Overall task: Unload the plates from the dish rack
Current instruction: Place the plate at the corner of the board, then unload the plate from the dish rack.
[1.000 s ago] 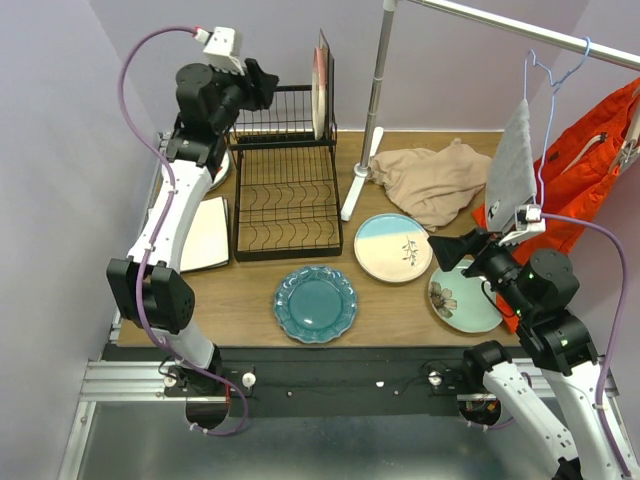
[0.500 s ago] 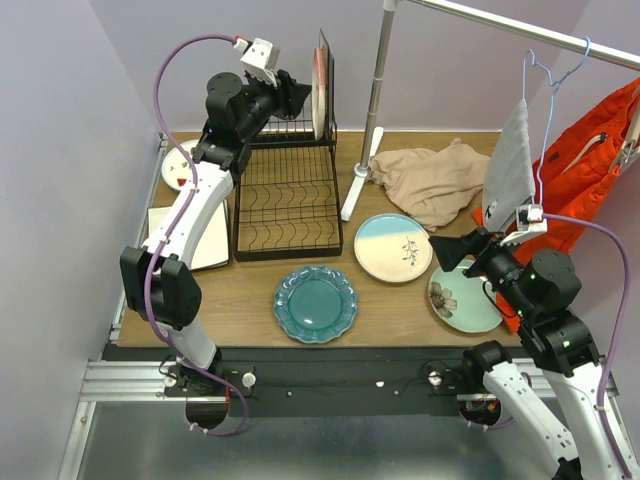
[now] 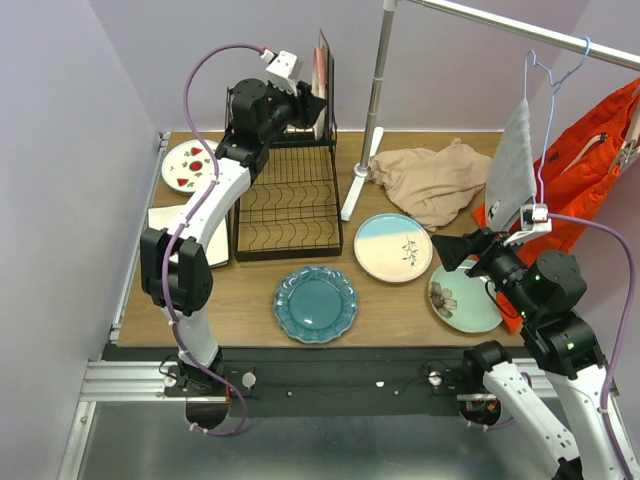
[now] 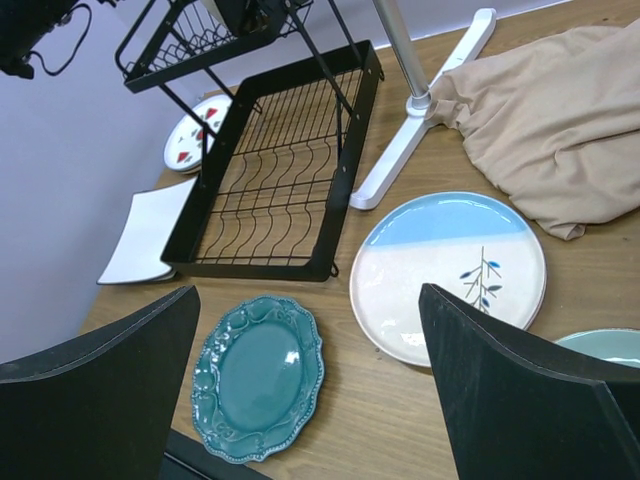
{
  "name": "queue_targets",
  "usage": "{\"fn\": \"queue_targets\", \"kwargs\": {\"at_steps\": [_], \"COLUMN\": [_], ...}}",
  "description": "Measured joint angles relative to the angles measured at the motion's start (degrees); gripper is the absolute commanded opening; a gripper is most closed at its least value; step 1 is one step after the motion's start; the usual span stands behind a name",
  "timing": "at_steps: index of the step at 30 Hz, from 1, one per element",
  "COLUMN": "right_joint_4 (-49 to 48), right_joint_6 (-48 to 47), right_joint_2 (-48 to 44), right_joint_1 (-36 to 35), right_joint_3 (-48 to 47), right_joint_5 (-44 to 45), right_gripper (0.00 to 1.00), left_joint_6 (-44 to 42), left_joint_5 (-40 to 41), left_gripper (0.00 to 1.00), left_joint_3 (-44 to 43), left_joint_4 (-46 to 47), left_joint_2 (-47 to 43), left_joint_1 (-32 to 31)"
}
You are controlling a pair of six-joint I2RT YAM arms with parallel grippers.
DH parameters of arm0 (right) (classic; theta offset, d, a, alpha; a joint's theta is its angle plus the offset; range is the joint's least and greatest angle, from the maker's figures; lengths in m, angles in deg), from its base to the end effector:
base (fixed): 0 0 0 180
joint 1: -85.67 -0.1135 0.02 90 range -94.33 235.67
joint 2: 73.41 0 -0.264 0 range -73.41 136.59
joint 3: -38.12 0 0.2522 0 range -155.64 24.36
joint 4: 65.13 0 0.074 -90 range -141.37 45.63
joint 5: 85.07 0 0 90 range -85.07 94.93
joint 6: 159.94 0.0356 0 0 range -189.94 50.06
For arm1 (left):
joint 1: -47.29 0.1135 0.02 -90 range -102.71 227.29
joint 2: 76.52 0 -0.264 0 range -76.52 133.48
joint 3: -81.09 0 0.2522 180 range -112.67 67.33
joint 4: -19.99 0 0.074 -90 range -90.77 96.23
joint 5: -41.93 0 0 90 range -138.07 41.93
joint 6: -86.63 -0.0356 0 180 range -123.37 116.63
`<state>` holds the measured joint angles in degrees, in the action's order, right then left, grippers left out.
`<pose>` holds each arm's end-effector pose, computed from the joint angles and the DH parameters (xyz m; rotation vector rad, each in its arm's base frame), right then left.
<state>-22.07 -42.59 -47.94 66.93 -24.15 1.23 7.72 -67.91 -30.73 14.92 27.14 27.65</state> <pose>0.0868 0.0319 0.3662 0.0796 1.7211 0.6555 0.4097 -0.1590 0.4116 0.3968 1.5088 -0.6878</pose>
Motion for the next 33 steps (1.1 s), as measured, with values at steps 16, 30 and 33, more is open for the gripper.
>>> {"fn": "queue_targets", "kwargs": {"at_steps": [16, 30, 33], "right_joint_4": [0.1, 0.2, 0.2], "right_joint_6": [0.0, 0.0, 0.0], "right_joint_2": [0.0, 0.0, -0.1], "right_joint_1": [0.0, 0.0, 0.0], "right_joint_3": [0.0, 0.0, 0.0], "right_joint_5": [0.1, 0.1, 0.1], "right_gripper": [0.99, 0.99, 0.99], "left_joint_6": [-5.0, -8.3, -8.8], "left_joint_5": [9.2, 16.5, 17.7], "left_gripper": [0.45, 0.38, 0.33], "left_joint_3": [-3.7, -5.8, -6.6], "left_joint_4": [-1.0, -4.0, -4.9], "left_joint_2": [2.9, 4.4, 4.7], "left_joint_1": [-3.0, -5.4, -5.8]}}
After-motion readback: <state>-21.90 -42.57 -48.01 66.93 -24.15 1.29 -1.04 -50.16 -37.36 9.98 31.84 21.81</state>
